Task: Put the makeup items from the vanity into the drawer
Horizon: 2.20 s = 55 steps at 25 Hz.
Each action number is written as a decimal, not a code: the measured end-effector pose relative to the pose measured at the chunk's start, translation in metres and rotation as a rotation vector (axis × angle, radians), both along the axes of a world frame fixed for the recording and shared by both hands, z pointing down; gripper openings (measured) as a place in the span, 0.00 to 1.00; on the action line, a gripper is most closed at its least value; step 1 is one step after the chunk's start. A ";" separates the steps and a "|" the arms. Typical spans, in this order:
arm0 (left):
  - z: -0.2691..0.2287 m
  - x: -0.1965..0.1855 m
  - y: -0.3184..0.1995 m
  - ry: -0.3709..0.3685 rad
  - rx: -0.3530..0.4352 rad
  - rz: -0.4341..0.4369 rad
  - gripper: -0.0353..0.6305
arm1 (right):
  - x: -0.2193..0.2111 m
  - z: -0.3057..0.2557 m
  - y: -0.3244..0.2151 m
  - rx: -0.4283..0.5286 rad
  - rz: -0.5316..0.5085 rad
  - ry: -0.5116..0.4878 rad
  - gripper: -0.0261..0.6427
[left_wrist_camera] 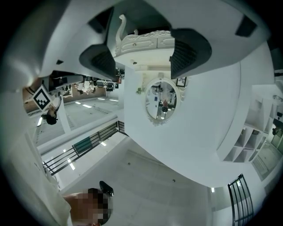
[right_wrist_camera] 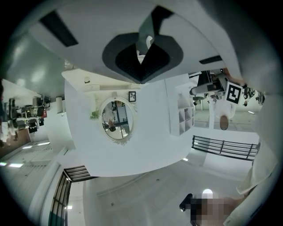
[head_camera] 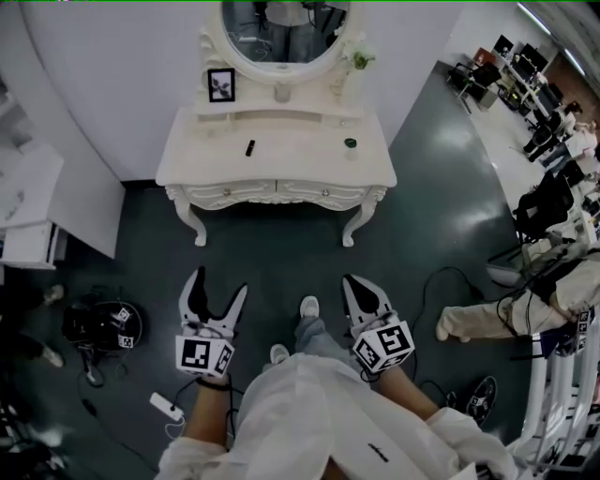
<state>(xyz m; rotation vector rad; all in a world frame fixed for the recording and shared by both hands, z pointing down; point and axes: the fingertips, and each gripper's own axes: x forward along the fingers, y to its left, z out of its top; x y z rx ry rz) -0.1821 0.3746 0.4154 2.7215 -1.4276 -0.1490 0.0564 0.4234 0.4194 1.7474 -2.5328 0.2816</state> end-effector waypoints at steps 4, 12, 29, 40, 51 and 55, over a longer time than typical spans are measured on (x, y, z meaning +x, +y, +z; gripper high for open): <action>-0.004 0.010 -0.016 -0.022 0.009 0.008 0.62 | 0.002 0.003 -0.016 0.009 -0.014 -0.019 0.06; 0.000 0.027 -0.067 -0.035 -0.011 -0.004 0.62 | 0.011 0.010 -0.076 0.001 -0.055 -0.034 0.07; -0.004 0.111 -0.218 -0.051 -0.028 -0.046 0.62 | 0.044 0.024 -0.237 -0.046 -0.243 -0.058 0.06; -0.009 0.151 -0.261 -0.046 -0.022 -0.053 0.62 | 0.080 0.025 -0.284 -0.036 -0.260 -0.051 0.07; 0.000 0.153 -0.311 -0.061 -0.045 -0.041 0.61 | 0.082 0.027 -0.329 -0.035 -0.244 -0.046 0.06; 0.005 0.152 -0.346 -0.051 -0.049 -0.024 0.61 | 0.075 0.028 -0.362 -0.030 -0.238 -0.033 0.07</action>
